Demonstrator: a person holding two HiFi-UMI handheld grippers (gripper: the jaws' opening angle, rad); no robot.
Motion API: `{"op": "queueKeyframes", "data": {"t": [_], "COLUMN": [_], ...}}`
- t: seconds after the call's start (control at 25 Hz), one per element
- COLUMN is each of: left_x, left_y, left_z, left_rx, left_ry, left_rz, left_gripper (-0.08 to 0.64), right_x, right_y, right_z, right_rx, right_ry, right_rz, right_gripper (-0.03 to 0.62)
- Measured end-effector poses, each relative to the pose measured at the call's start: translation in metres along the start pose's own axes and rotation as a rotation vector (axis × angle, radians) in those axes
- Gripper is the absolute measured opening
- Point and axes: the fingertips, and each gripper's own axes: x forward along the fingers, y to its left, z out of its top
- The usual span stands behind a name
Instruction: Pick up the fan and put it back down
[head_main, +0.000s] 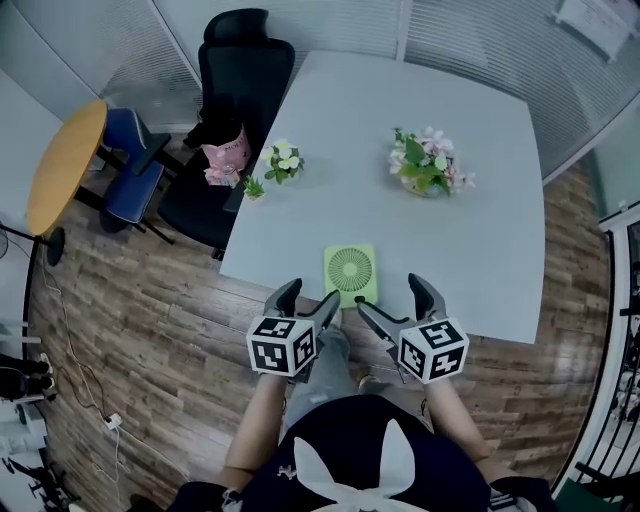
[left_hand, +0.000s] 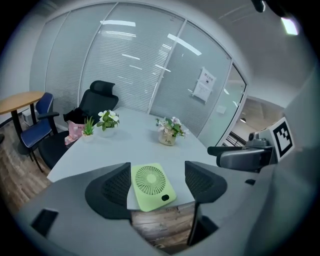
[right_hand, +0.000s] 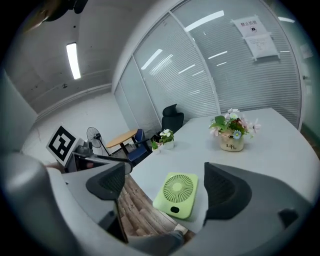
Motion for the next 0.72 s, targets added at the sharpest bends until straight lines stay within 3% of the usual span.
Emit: {"op": "queueKeyframes", "data": {"t": [0.72], "left_x": [0.072], "left_y": [0.044], "left_z": [-0.054], "left_rx": [-0.149], "left_ry": [0.237], "left_rz": [-0.105], "left_gripper": [0.325], "right_x": [0.064], "right_y": [-0.041], "right_z": [-0.059], "right_rx": [0.221], "right_ry": [0.178], "right_rz": [-0.008], "right_gripper": [0.428]}}
